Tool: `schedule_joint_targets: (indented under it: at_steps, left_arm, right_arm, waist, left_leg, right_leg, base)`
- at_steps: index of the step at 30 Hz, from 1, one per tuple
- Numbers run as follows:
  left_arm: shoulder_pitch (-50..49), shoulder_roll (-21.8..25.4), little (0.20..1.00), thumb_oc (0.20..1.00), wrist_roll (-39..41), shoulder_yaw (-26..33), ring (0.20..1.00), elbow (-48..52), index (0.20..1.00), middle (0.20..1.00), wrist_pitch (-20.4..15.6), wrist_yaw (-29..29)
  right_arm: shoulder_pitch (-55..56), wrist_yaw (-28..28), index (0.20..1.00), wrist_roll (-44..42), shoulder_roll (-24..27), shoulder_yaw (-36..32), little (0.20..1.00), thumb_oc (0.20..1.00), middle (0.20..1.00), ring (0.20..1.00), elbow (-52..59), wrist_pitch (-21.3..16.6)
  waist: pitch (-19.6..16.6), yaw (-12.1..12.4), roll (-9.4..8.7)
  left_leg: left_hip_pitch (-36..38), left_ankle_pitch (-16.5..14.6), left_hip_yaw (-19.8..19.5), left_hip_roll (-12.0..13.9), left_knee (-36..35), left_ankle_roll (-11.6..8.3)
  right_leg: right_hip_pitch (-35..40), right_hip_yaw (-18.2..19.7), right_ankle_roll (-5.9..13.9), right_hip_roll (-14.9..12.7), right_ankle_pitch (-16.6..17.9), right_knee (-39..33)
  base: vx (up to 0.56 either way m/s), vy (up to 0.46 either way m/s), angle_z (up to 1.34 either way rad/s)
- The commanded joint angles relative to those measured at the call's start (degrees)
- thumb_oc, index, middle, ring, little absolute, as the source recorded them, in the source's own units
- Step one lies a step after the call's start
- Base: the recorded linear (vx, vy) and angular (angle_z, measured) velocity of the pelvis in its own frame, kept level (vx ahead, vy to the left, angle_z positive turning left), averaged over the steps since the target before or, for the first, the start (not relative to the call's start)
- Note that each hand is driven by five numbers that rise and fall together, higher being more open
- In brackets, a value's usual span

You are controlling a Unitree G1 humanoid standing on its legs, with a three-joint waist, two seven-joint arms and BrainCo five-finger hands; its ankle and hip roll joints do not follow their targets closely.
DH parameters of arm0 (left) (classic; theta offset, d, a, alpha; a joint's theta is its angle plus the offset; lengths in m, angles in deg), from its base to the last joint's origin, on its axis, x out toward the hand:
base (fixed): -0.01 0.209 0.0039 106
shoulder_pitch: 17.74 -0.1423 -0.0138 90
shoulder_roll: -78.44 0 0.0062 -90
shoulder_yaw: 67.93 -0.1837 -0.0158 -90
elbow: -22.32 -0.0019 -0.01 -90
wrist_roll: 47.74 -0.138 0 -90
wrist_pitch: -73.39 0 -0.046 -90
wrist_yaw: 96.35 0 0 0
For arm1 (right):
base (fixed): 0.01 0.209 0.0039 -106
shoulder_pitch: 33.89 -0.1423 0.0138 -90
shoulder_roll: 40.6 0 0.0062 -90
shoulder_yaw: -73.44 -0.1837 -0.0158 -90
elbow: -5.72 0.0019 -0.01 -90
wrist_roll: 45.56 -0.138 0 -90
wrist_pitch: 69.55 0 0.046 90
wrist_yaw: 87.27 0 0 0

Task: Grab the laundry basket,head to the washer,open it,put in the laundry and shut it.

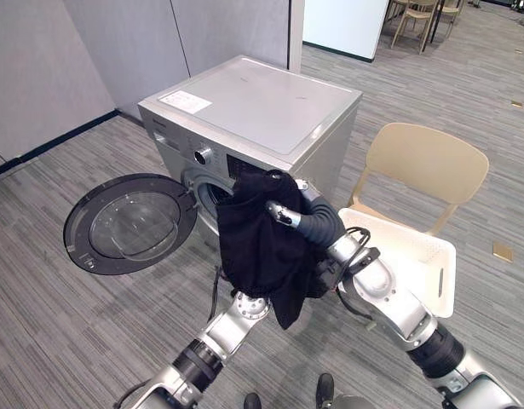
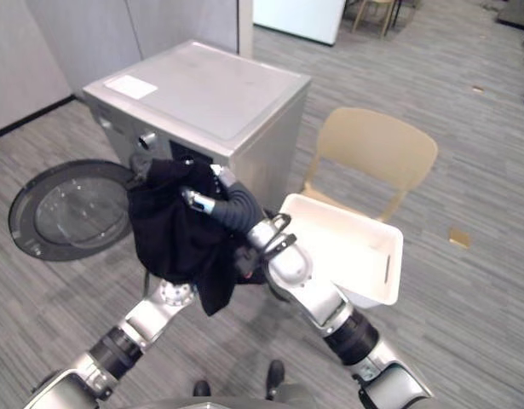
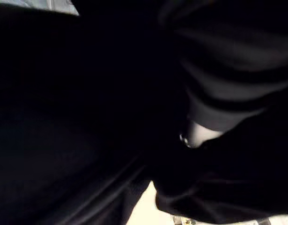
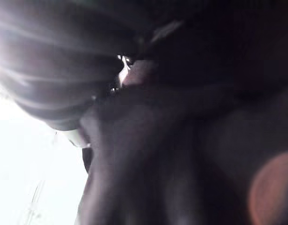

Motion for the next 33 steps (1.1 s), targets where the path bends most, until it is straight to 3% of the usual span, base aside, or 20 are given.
schedule_joint_targets:
  at_steps: [1,2,6,7,8,9,20,26,33]
  left_arm:
    - [2.9,0.1,0.200,0.200,0.2,2.6,0.200,1.6,0.200,0.200,-3.7,1.4]
    - [0.2,2.3,0.200,0.200,0.4,6.1,0.200,3.7,0.200,0.200,-3.9,0.6]
    - [-1.8,3.6,0.200,0.200,0.3,8.0,0.200,5.2,0.200,0.200,-4.0,-0.2]
    - [-4.3,5.0,0.200,0.200,0.5,10.7,0.200,6.6,0.200,0.200,-4.2,-1.7]
    - [-4.3,5.0,0.200,0.200,0.5,10.7,0.200,6.6,0.200,0.200,-4.2,-1.7]
    - [-7.9,7.0,0.200,0.200,0.6,14.5,0.200,8.4,0.200,0.200,-4.6,-3.9]
    - [-22.5,13.7,0.200,0.200,-0.3,26.8,0.200,7.1,0.200,0.200,-4.6,-11.5]
    - [-27.7,13.7,0.200,0.200,-1.5,30.6,0.200,2.1,0.200,0.200,-3.6,-12.2]
    - [-32.6,9.2,0.200,0.200,-0.1,34.9,0.200,-10.4,0.200,0.200,-1.9,-12.9]
  right_arm:
    - [-1.4,-0.9,0.200,0.7,-1.5,-3.1,0.200,0.200,0.200,0.200,2.0,-3.2]
    - [2.5,-1.1,0.200,3.8,0.6,-6.4,0.200,0.200,0.200,0.200,1.5,-2.5]
    - [4.5,-1.1,0.200,5.3,1.7,-8.0,0.200,0.200,0.200,0.200,1.2,-2.0]
    - [7.1,-1.0,0.495,7.9,3.3,-10.6,0.495,0.495,0.495,0.495,0.9,-1.5]
    - [7.1,-1.0,0.495,7.9,3.3,-10.6,0.495,0.495,0.495,0.495,0.9,-1.5]
    - [10.7,-0.6,1.000,11.4,5.9,-14.7,1.000,1.000,1.000,1.000,0.4,-0.9]
    - [24.8,3.5,1.000,25.4,15.6,-25.3,1.000,1.000,1.000,1.000,-1.6,0.1]
    - [30.4,5.0,1.000,28.3,16.1,-27.3,1.000,1.000,1.000,1.000,-6.4,0.8]
    - [32.0,5.6,1.000,29.6,13.2,-26.6,1.000,1.000,1.000,1.000,-20.9,1.4]
  waist:
    - [-1.5,-0.3,-2.66]
    - [-1.6,-0.4,-2.30]
    - [-1.8,-0.5,-2.08]
    - [-1.9,-0.6,-1.83]
    - [-1.9,-0.6,-1.84]
    - [-2.0,-0.6,-1.55]
    - [-1.6,-0.5,-1.06]
    - [-1.0,-0.3,-0.90]
    - [1.0,0.8,-0.57]
  left_leg:
    - [0.4,-5.6,-0.5,-2.6,-0.4,0.63]
    - [0.4,-5.7,-0.2,-2.7,-0.4,0.70]
    - [0.5,-5.7,-0.1,-2.7,-0.4,0.76]
    - [0.6,-5.8,0.0,-2.9,-0.4,0.80]
    - [0.6,-5.8,0.0,-2.9,-0.4,0.80]
    - [0.8,-5.9,-0.1,-3.0,-0.4,0.83]
    - [1.2,-5.7,-0.6,-2.9,-0.4,0.71]
    - [1.0,-5.4,-1.1,-2.9,-0.4,0.71]
    - [0.6,-4.7,-2.0,-2.8,-0.4,1.06]
  right_leg:
    - [7.0,3.0,4.82,0.0,-2.2,-6.3]
    - [7.0,3.1,5.05,-0.1,-2.0,-6.6]
    - [7.1,3.3,5.12,-0.3,-1.9,-6.6]
    - [7.4,3.4,5.23,-0.3,-1.9,-6.7]
    - [7.4,3.4,5.23,-0.3,-1.9,-6.7]
    - [7.7,3.4,5.32,-0.4,-2.0,-6.7]
    - [8.3,2.9,5.47,-0.5,-2.4,-6.4]
    - [8.2,2.6,5.31,-0.4,-2.8,-6.2]
    - [7.8,2.3,4.49,-0.2,-4.1,-5.0]
  base:
    - [0.01,0.044,-0.01]
    - [0.01,0.033,-0.03]
    - [0.01,0.015,-0.02]
    - [0.02,0.018,-0.05]
    - [0.05,0.034,-0.10]
    - [0.03,0.016,-0.07]
    - [0.02,0.004,-0.01]
    - [0.00,0.000,0.00]
    - [-0.01,-0.016,0.08]
